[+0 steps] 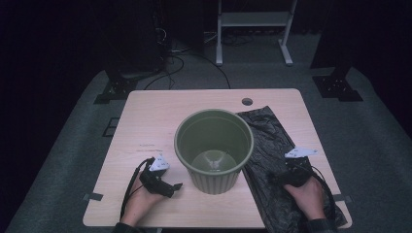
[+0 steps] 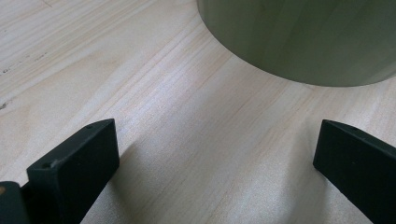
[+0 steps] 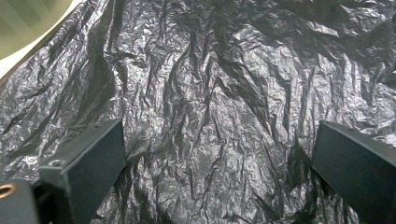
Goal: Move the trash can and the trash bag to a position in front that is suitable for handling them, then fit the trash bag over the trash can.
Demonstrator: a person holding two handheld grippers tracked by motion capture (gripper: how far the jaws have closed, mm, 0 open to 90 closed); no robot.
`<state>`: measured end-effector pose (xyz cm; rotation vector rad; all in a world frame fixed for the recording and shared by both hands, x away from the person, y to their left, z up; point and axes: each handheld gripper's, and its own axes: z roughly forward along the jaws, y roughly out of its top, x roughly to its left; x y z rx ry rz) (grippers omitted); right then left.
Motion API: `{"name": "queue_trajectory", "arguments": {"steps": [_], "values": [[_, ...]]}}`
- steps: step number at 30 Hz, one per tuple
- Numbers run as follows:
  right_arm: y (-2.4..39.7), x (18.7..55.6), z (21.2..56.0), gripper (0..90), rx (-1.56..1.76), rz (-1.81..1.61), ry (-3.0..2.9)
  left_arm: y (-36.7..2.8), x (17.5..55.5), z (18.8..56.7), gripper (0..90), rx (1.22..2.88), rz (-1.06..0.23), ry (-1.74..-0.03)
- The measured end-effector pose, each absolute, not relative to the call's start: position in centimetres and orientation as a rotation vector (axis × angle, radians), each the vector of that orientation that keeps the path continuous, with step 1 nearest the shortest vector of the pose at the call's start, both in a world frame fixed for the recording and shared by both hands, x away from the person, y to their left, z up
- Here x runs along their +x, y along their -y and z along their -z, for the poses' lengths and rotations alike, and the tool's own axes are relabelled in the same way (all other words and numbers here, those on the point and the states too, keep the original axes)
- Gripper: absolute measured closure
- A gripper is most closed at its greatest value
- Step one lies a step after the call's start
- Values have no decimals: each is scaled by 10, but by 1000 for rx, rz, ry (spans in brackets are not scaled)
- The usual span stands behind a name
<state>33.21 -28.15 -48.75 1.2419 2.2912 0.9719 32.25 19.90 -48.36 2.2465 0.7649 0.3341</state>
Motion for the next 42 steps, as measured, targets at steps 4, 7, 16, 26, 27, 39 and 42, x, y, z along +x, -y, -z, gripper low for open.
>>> {"name": "queue_trajectory", "arguments": {"steps": [4, 7, 16, 26, 27, 39, 42], "values": [[281, 332, 488, 24, 1242, -972, -2291, -199, 323, 484, 0, 2248, -335, -765], [282, 331, 487, 93, 1225, -990, -2287, -199, 323, 484, 0, 2247, -335, -766], [281, 331, 482, 760, 1145, -1060, -2308, -199, 323, 484, 0, 2247, -335, -765], [258, 359, 482, 900, 1113, -1062, -2332, -199, 323, 484, 0, 2247, -335, -765], [254, 365, 481, 898, 1115, -1070, -2337, -199, 323, 484, 0, 2247, -335, -765], [267, 354, 462, 324, 1196, -1090, -2278, -199, 323, 484, 0, 2248, -334, -762], [281, 350, 459, 252, 1241, -1052, -2270, -199, 323, 484, 0, 2248, -334, -762]]}}
